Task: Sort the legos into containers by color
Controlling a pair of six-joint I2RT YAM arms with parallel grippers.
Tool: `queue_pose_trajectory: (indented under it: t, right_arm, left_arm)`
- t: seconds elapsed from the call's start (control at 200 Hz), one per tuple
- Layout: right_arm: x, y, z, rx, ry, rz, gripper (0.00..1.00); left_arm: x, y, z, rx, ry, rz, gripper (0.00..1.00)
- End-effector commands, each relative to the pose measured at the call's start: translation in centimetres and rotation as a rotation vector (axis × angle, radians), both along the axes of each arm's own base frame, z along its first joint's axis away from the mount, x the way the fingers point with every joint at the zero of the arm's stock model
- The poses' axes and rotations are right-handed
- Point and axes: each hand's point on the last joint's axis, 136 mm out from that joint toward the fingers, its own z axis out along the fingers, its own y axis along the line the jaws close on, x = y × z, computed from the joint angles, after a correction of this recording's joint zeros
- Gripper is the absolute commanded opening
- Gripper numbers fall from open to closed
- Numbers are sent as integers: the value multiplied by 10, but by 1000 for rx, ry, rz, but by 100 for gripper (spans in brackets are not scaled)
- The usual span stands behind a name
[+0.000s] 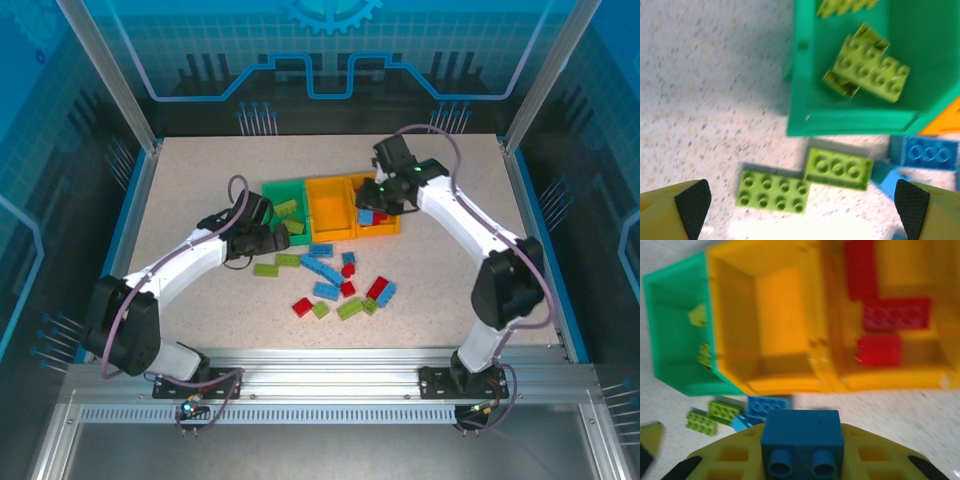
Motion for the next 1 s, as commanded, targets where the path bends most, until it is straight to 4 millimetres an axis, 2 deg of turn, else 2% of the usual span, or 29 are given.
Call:
queue_pose_trajectory:
  t: [0.0, 0.16, 0.32, 0.615, 0.72, 0.835, 0.905, 0.995]
  right_arm:
    - [13, 23, -20, -1, 59, 46, 26]
    - [35, 46, -35, 52, 99, 46, 26]
    - [54, 58, -50, 52, 124, 26, 29]
    - [65, 68, -70, 28, 165, 22, 42]
    - [66, 70, -72, 29, 168, 23, 47]
    - [66, 72, -71, 37, 164, 27, 53]
    - [66, 76, -65, 52, 154, 39, 54]
    - [64, 81, -53, 55, 124, 58, 62]
  left_arm:
    - [-18, 8, -3, 8, 21, 42, 99]
    - [-30, 10, -11, 5, 45, 53, 99]
    - [-39, 8, -19, 0, 71, 60, 99]
    - [-61, -3, -33, 15, 130, 71, 99]
    - [-72, -9, -31, -1, 152, 89, 99]
    - [-93, -21, -32, -7, 200, 109, 99]
    - [-107, -35, -35, -21, 241, 101, 99]
    - [-121, -46, -38, -23, 286, 111, 99]
